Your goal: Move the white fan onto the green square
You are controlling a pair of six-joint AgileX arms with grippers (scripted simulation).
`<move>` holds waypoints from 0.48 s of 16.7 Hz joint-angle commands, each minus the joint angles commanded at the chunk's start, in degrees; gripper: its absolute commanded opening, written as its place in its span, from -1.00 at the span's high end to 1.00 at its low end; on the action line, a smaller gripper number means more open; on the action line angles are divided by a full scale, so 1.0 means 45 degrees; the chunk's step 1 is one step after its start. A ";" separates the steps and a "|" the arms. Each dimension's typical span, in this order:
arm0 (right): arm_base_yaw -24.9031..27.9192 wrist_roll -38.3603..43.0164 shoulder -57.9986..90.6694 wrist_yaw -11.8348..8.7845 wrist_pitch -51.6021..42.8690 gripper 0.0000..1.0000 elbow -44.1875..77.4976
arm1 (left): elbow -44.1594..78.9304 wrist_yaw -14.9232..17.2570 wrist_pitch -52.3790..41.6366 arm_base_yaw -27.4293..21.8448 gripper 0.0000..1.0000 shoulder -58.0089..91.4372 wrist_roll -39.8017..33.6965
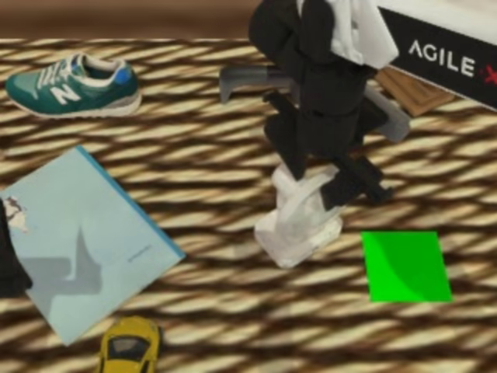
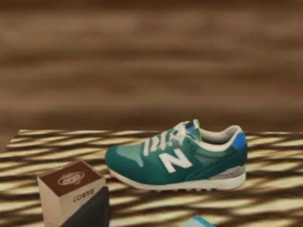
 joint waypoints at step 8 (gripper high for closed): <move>0.0000 0.0000 0.0000 0.0000 0.0000 1.00 0.0000 | 0.0000 0.0000 0.0000 0.0000 -1.00 0.0000 0.0000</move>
